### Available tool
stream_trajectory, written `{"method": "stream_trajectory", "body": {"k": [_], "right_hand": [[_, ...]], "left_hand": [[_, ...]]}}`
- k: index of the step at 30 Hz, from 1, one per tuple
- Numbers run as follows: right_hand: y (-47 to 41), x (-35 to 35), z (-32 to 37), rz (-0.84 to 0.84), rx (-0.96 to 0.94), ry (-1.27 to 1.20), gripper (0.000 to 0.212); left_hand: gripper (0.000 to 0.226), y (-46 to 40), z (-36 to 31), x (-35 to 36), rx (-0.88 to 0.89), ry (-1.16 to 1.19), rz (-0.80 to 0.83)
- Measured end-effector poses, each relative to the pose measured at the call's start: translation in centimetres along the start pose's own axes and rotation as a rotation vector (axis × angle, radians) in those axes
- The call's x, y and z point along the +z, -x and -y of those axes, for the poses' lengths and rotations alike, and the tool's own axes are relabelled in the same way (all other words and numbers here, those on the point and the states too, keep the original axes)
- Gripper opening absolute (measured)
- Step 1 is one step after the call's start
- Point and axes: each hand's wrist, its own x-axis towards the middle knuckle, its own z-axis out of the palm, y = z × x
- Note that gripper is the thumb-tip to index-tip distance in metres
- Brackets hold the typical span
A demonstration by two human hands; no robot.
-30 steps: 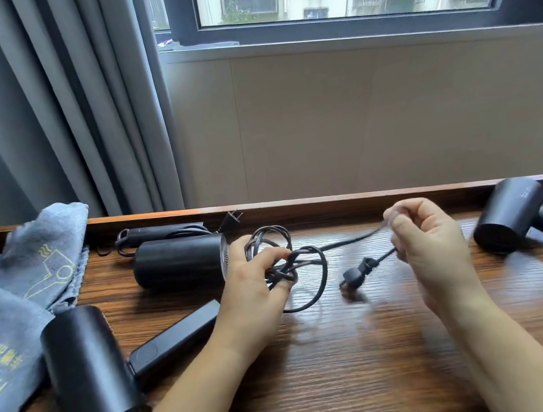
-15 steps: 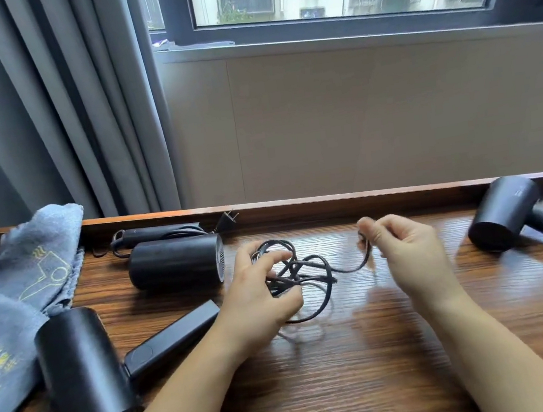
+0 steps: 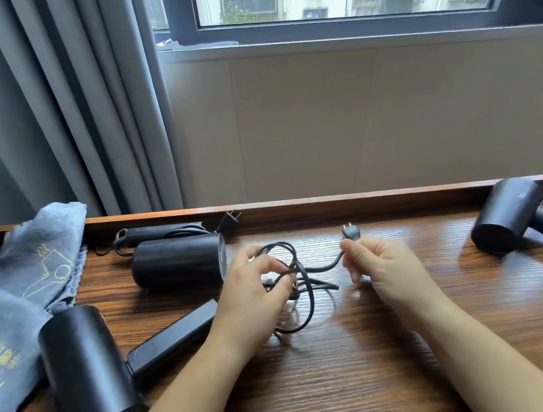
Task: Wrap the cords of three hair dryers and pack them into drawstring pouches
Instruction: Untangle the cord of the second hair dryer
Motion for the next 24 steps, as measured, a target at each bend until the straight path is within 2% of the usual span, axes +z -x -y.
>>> {"method": "stream_trajectory", "body": {"k": [5, 9, 10, 14, 15, 19, 22, 24], "right_hand": [[0.2, 0.2, -0.4, 0.017, -0.040, 0.239, 0.043], [0.4, 0.5, -0.1, -0.063, -0.172, 0.379, 0.019], [0.5, 0.6, 0.0, -0.047, -0.188, 0.369, 0.025], [1.7, 1.6, -0.3, 0.168, -0.191, 0.351, 0.077], [1.9, 1.8, -0.3, 0.178, -0.201, 0.383, 0.080], [1.7, 1.6, 0.3, 0.143, -0.211, 0.369, 0.070], [2.3, 2.1, 0.7, 0.218, -0.190, 0.326, 0.094], [2.6, 2.8, 0.5, 0.202, -0.251, 0.375, 0.107]], "left_hand": [[0.019, 0.1, -0.1, 0.2, 0.022, -0.019, -0.006], [0.023, 0.0, -0.2, 0.2, -0.002, -0.028, -0.013], [0.023, 0.1, 0.0, 0.2, -0.006, -0.026, -0.015], [0.012, 0.3, -0.1, 0.0, 0.035, -0.069, -0.016], [0.010, 0.3, -0.1, 0.0, 0.048, -0.082, -0.013], [0.015, 0.3, -0.1, 0.0, 0.059, -0.102, 0.000], [0.014, 0.3, -0.1, 0.2, 0.091, -0.162, -0.039], [0.025, 0.4, 0.0, 0.3, 0.123, -0.201, -0.063]]}}
